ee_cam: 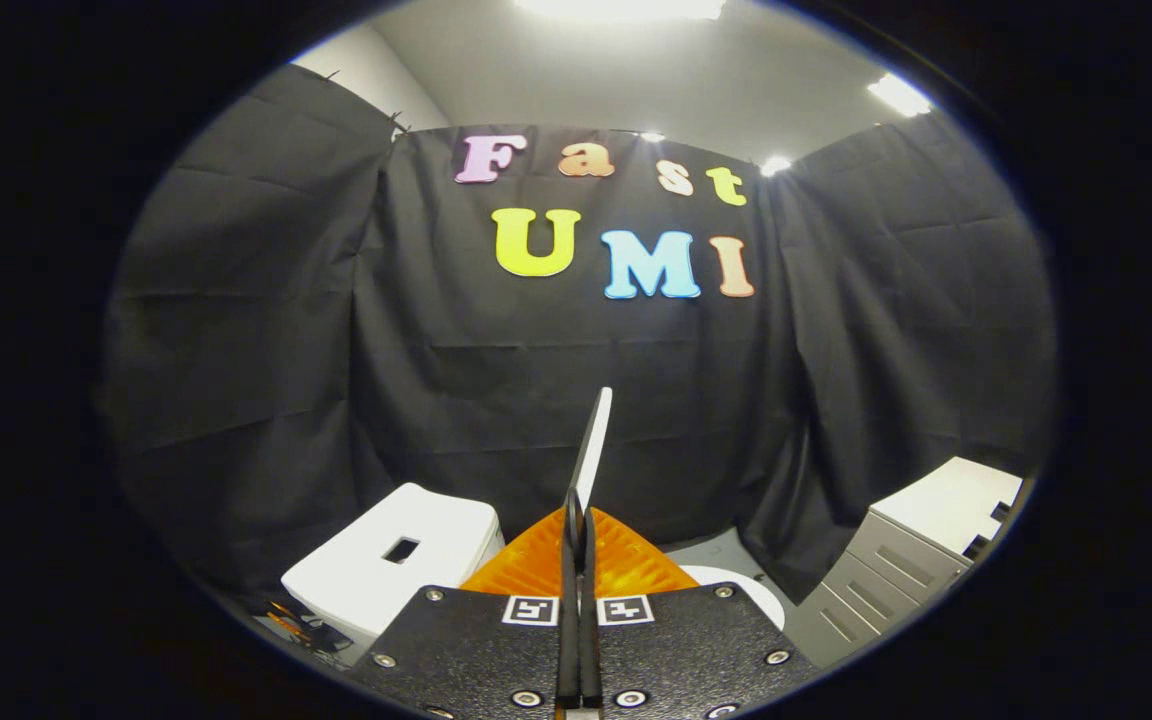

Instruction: Open the toilet lid.

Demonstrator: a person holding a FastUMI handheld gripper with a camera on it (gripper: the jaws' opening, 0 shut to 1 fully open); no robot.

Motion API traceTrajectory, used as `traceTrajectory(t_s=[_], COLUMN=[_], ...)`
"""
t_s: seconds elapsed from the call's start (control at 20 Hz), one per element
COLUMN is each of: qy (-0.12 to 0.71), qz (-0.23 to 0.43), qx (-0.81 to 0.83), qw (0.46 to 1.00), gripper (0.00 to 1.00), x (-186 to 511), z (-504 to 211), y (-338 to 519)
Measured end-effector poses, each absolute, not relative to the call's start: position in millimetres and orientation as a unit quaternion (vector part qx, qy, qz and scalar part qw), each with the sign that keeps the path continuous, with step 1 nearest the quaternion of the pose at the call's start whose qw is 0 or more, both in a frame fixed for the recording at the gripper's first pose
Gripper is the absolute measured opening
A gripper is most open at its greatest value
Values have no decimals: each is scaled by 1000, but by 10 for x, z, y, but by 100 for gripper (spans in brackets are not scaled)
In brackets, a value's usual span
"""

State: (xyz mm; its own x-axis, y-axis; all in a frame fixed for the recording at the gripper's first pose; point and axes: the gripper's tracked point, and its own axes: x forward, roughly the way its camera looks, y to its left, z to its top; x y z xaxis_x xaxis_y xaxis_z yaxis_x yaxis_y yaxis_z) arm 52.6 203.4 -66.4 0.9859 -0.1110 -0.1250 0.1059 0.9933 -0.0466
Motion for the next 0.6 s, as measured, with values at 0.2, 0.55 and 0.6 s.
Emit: traceTrajectory(t_s=[0.2, 0.55, 0.6], qy=[54, 45, 45], qz=[-32, -4, -1], qx=[-30, 9, 13], qw=[998, 999, 999], gripper=[0, 0, 0], x=[537, 602, 607], z=[-645, -615, -630], y=[2285, 2634, 2687])
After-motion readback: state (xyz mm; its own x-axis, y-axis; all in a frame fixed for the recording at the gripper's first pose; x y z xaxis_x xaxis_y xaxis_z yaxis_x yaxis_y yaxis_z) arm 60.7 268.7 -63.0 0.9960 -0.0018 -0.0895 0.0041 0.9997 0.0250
